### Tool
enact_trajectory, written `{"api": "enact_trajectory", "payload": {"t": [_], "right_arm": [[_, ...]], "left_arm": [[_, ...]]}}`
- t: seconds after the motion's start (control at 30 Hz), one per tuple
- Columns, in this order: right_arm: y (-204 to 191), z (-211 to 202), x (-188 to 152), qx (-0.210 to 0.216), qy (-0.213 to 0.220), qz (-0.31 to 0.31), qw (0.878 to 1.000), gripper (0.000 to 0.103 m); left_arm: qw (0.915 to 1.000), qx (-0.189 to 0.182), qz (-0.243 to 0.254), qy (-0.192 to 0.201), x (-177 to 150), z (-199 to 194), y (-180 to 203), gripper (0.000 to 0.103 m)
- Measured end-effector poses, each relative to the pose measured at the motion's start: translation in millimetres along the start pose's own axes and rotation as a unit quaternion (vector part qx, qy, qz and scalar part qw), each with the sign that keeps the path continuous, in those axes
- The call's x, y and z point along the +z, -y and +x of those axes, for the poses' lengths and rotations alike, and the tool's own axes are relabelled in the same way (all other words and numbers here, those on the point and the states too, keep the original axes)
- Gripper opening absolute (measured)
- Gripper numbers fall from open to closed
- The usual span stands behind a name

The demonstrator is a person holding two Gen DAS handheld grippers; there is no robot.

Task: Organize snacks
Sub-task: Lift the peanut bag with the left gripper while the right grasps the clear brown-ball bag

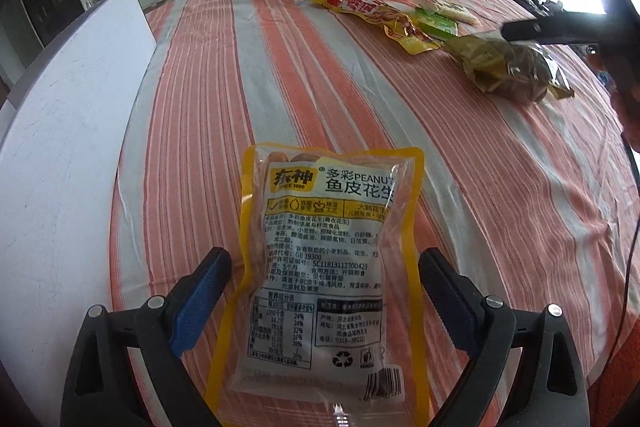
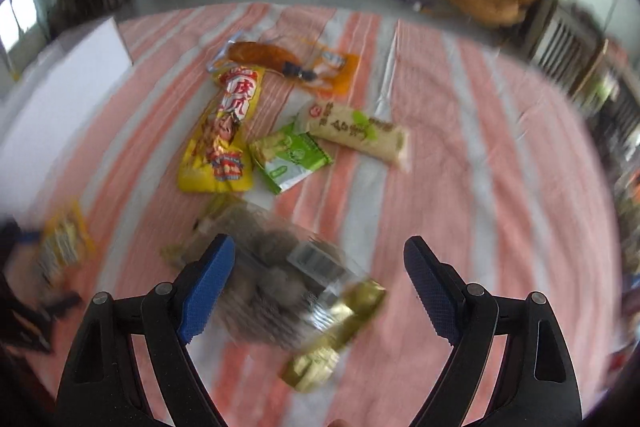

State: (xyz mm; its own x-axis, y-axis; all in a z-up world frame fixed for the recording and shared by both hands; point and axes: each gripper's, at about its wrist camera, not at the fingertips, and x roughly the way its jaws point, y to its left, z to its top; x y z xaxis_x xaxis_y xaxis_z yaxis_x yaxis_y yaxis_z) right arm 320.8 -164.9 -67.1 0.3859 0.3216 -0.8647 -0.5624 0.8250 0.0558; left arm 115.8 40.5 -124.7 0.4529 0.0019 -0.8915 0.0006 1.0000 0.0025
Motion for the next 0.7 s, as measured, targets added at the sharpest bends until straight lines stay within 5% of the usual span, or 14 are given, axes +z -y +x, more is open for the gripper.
{"api": "enact_trajectory", "payload": {"t": [0.07,0.23,0.43,0.57,0.7], "right_arm": [[12.5,9.0,-3.0,0.061,-0.004,0.059,0.996,0.090],[-6.5,2.4,-16.7,0.087,-0.025,0.052,0.995,0.090],[-49.6,-9.1,-29.0,0.071,-0.066,-0.013,0.995,0.090],[-51.0,-16.0,-27.7,0.031,-0.052,0.007,0.998,0.089],[-31.0,-39.7,-20.1,0.049,-0.018,0.042,0.998,0.089]], "left_arm": [[1.0000,-0.002,0.005,-0.002,-1.3,-0.8,0.0,0.094],[0.9999,-0.011,0.013,0.001,-5.0,-2.2,5.1,0.094],[0.9997,-0.014,0.018,-0.003,-6.2,-3.9,8.0,0.094],[0.9998,-0.018,0.008,-0.007,-6.5,-4.8,5.2,0.094],[0.9997,-0.024,0.004,-0.004,-8.3,-5.4,1.6,0.094]]}}
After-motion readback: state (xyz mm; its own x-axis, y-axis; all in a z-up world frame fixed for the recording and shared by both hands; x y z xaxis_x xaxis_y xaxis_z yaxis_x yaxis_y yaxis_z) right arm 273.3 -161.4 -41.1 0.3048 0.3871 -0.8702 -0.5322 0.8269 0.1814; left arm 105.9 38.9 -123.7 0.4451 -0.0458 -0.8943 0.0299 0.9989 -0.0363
